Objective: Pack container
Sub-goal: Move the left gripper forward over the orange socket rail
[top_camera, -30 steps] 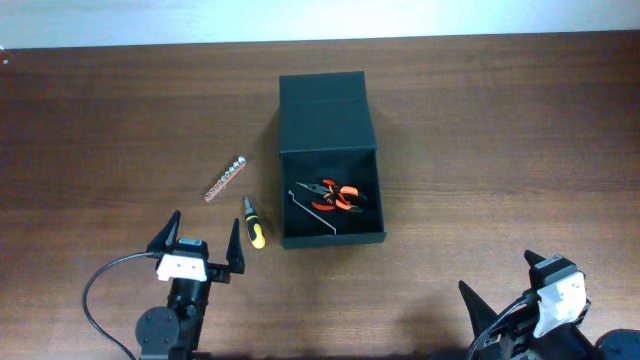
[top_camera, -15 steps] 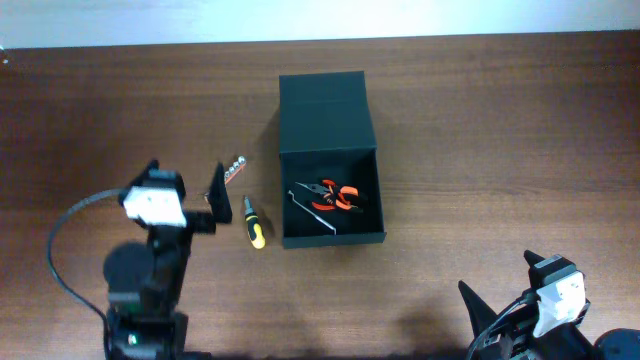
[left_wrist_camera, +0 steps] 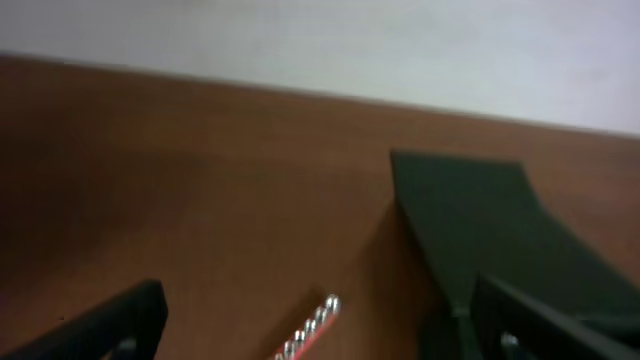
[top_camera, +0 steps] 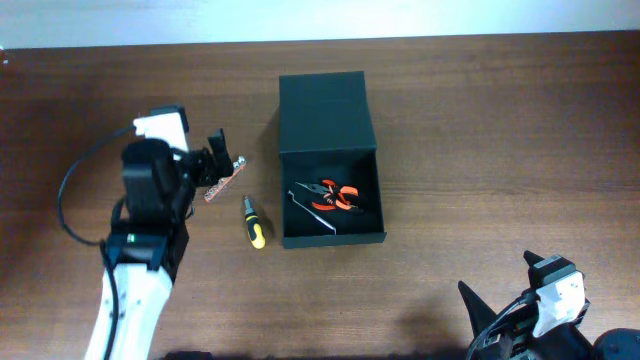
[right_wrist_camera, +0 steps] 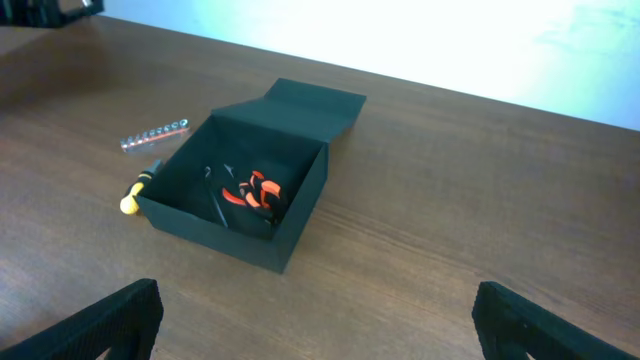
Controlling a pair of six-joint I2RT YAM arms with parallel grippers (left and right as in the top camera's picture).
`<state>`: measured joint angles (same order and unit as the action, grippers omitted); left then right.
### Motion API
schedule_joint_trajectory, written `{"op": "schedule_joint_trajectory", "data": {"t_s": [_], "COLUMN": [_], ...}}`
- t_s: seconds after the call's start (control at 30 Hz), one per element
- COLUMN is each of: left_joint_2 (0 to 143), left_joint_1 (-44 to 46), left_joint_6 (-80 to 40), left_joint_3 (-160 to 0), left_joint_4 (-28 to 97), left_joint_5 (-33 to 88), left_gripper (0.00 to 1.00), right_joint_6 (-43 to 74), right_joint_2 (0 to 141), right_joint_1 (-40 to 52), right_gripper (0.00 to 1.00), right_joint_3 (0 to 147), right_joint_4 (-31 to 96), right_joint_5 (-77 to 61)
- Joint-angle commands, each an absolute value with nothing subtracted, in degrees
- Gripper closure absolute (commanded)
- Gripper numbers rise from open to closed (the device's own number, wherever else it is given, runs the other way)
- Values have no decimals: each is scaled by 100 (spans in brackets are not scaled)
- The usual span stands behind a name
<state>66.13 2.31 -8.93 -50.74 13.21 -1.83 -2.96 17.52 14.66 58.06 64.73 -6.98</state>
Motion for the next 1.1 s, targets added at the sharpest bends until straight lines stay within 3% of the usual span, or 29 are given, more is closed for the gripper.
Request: {"op": "schedule_joint_trajectory", "data": {"t_s": [0.0, 0.63, 1.07], "left_joint_2": [7004, 8632, 9612], "left_joint_1": [246, 246, 246], "left_joint_6": [-982, -910, 368], "left_joint_3": [-5570, -6425, -6899], "left_joint_4": [1527, 2987, 3955], "left_joint_5": [-8, 128, 130], "left_gripper": [1, 1, 1], "right_joint_6": [-248, -248, -248], "right_joint_2": [1734, 1734, 1734], "right_joint_1": [1417, 1417, 1417], "right_gripper": [1, 1, 1], "right_joint_3": [5791, 5791, 5791], "right_joint_4": [6440, 6442, 6442], "right_joint_5": [-690, -690, -690]}}
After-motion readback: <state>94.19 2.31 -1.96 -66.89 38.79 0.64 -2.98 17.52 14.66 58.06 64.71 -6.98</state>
